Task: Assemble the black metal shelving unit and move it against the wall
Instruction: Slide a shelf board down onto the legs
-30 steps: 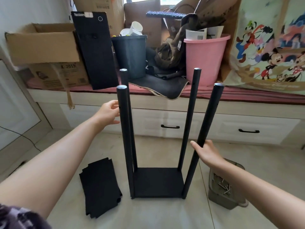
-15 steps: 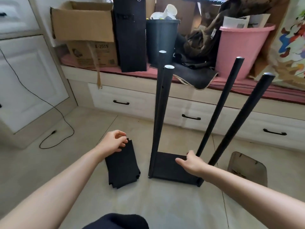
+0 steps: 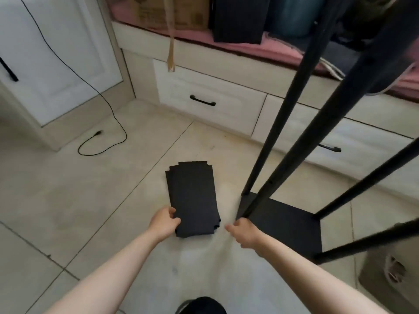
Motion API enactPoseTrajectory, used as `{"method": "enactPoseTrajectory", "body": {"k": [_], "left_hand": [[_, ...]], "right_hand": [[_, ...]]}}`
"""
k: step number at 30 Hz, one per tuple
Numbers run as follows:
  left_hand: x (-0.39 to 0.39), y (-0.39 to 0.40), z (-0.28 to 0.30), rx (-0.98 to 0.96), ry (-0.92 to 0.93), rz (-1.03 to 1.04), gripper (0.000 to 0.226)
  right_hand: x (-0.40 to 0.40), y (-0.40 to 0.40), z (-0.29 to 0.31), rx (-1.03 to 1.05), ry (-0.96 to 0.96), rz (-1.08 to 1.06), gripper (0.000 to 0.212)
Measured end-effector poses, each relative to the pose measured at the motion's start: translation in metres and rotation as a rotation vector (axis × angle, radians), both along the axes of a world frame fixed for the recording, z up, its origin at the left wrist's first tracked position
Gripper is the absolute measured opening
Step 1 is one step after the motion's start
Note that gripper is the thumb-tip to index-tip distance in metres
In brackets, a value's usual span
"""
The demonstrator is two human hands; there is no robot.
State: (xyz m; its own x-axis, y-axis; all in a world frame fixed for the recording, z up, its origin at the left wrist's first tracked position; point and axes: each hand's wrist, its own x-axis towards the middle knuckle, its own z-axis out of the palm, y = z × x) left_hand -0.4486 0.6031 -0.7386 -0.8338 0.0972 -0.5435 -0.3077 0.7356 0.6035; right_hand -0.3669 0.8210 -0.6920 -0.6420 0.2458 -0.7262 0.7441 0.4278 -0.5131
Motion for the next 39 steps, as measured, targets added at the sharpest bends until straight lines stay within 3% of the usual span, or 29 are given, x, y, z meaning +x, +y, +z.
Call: {"method": "enactPoseTrajectory", "body": {"k": [2,4,8,11,14,21,25,29,34,39], "left_hand": [[-0.001,0.001,-0.021,0.008,-0.021,0.076,0.045],[-0.002,0.004,-0.039,0.055,-0.068,0.152,0.054],[-0.002,0.005,-0.062,0.113,-0.139,0.273,0.065],[-0.003,0.004,-0.07,0.109,-0.144,0.352,0.058],[-0.003,0.004,-0.074,0.077,-0.14,0.358,0.05],[0.0,0.011,-0.082,0.152,-0.202,0.387,0.03],[0.001,0.014,-0.078,0.212,-0.19,0.436,0.023],[0.001,0.014,-0.065,0.314,-0.201,0.487,0.023],[-0.005,0.014,-0.044,0.578,-0.262,0.53,0.027],[-0.002,0.013,-0.024,0.672,-0.215,0.676,0.03]], "right_hand": [[-0.008,-0.008,-0.018,-0.092,-0.054,-0.093,0.053],[-0.013,-0.015,-0.034,-0.189,-0.114,-0.162,0.058],[-0.024,-0.026,-0.059,-0.287,-0.15,-0.308,0.044],[-0.03,-0.03,-0.072,-0.386,-0.154,-0.449,0.022],[-0.035,-0.032,-0.077,-0.498,-0.14,-0.576,0.018],[-0.038,-0.029,-0.082,-0.476,-0.13,-0.61,0.019],[-0.036,-0.027,-0.086,-0.594,-0.057,-0.672,0.025],[-0.035,-0.026,-0.079,-0.663,0.029,-0.692,0.019],[-0.039,-0.026,-0.058,-0.688,0.109,-0.718,0.038],[-0.038,-0.029,-0.019,-0.722,0.121,-0.648,0.046]]}}
